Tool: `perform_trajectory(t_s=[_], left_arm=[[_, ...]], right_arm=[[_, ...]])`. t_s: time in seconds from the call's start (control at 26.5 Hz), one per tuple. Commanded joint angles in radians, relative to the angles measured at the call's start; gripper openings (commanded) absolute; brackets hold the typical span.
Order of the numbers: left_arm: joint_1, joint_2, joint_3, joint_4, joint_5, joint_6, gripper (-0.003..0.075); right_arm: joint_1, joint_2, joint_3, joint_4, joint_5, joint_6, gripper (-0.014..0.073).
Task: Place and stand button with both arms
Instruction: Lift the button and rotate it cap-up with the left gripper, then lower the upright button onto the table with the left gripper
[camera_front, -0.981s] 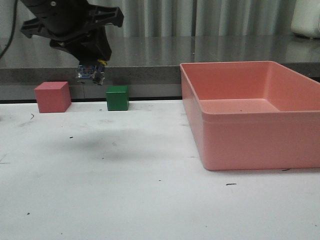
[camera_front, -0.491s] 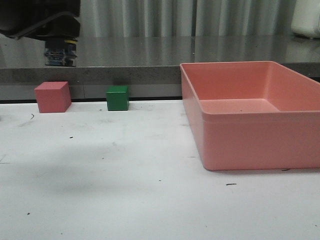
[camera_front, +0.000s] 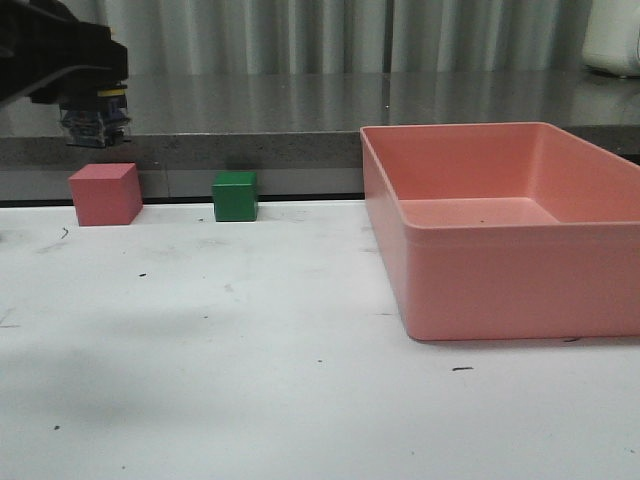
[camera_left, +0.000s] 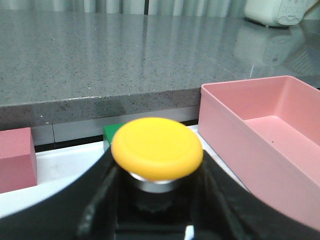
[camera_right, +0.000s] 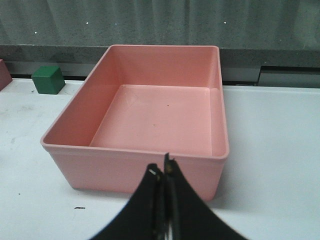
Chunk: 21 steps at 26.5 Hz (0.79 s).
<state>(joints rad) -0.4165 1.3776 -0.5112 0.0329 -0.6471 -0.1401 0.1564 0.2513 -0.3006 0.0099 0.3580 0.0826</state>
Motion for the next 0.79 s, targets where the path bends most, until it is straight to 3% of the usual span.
perform_trajectory(t_s=[0.0, 0.19, 0.53, 0.75], left_arm=[[-0.006, 0.026, -0.018, 0.001, -0.123, -0.002, 0.0150], [-0.006, 0.154, -0.018, 0.001, -0.209, -0.002, 0.0150], [-0.006, 0.393, -0.018, 0.001, -0.526, -0.002, 0.0151], [-0.006, 0.498, -0.018, -0.003, -0.645, -0.002, 0.0155]], right_arm=[[-0.003, 0.006, -0.028, -0.010, -0.081, -0.007, -0.0068], [-0.003, 0.006, -0.028, -0.010, -0.081, -0.007, -0.0068], [-0.003, 0.006, -0.028, -0.010, -0.081, -0.007, -0.0068], [-0.003, 0.006, -0.028, -0.010, -0.081, -0.007, -0.0068]])
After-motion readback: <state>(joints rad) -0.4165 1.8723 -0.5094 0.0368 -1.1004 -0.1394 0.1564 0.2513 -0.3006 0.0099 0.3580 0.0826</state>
